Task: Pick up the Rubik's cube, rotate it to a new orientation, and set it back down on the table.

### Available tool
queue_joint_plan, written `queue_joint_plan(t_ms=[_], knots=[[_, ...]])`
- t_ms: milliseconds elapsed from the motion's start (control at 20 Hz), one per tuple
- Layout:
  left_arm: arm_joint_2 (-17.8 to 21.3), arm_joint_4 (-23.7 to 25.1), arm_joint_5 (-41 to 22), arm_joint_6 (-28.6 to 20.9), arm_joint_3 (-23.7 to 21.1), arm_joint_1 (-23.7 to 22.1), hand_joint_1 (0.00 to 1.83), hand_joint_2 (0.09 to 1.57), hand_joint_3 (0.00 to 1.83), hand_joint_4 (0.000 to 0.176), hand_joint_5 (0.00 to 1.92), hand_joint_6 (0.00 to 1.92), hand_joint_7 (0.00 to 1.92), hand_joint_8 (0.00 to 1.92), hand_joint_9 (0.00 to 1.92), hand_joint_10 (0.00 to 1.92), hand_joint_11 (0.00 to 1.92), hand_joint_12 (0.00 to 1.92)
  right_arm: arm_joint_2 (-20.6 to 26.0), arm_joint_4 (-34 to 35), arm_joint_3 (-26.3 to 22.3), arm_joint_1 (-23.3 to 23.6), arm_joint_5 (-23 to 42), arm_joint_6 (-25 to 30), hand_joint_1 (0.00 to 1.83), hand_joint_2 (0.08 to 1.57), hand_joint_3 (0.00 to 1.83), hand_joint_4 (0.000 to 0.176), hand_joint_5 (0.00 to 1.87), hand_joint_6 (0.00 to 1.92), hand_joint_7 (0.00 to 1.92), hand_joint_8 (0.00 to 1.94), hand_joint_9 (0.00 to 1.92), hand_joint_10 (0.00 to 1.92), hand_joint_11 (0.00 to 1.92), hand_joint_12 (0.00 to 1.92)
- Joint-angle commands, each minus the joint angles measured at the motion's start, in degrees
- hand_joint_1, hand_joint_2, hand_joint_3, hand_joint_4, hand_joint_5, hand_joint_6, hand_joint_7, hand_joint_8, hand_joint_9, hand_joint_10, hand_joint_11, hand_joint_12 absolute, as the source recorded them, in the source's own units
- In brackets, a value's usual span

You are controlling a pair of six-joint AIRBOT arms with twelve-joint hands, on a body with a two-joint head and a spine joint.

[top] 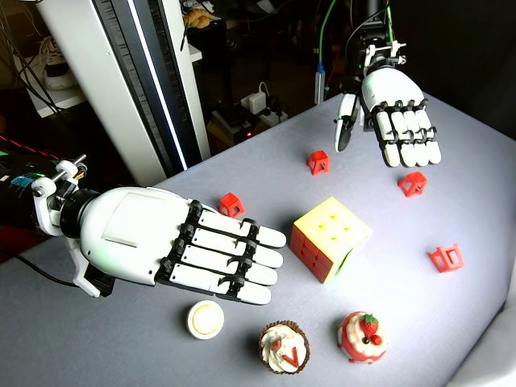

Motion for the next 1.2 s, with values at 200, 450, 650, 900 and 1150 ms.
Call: queue_joint_plan(t_ms=[200, 450, 650, 900, 1150], knots=[[-2.6, -3.5, -3.8, -0.6, 0.6, -3.7, 0.61, 1.05, 0.00, 0.000, 0.00, 0.00, 0.00, 0.00, 0.00, 0.00, 0.00, 0.00, 0.2, 3.0, 0.1, -0.1, 5.6, -1.4, 0.48, 1.24, 0.01, 0.000, 0.00, 0.00, 0.00, 0.00, 0.00, 0.00, 0.00, 0.00], [-5.6, -6.9, 0.5, -0.3, 2.5, -7.1, 0.59, 1.02, 0.00, 0.000, 0.00, 0.00, 0.00, 0.00, 0.00, 0.00, 0.00, 0.00, 0.1, 4.9, -0.1, -0.7, 5.0, -2.5, 0.47, 1.22, 0.00, 0.000, 0.00, 0.00, 0.00, 0.00, 0.00, 0.00, 0.00, 0.00], [-9.3, -8.8, 5.0, -0.3, 5.3, -10.3, 0.65, 0.98, 0.00, 0.000, 0.00, 0.00, 0.10, 0.09, 0.00, 0.19, 0.00, 0.22, -0.6, 5.7, 0.2, -0.8, 4.2, -3.0, 0.49, 1.22, 0.00, 0.000, 0.00, 0.00, 0.00, 0.00, 0.00, 0.00, 0.00, 0.00], [-11.6, -9.3, 9.7, -0.3, 7.6, -12.5, 0.77, 0.91, 0.00, 0.000, 0.00, 0.00, 0.00, 0.00, 0.00, 0.00, 0.00, 0.01, -2.0, 5.4, 1.1, -0.1, 3.3, -3.0, 0.53, 1.26, 0.01, 0.000, 0.00, 0.00, 0.00, 0.00, 0.00, 0.00, 0.00, 0.00], [-14.2, -9.8, 13.8, -1.4, 9.9, -13.5, 0.86, 0.89, 0.00, 0.000, 0.00, 0.00, 0.00, 0.00, 0.00, 0.00, 0.00, 0.00, -2.6, 5.0, 1.5, 0.9, 2.4, -3.2, 0.47, 1.29, 0.02, 0.000, 0.00, 0.00, 0.00, 0.00, 0.00, 0.00, 0.00, 0.00]])
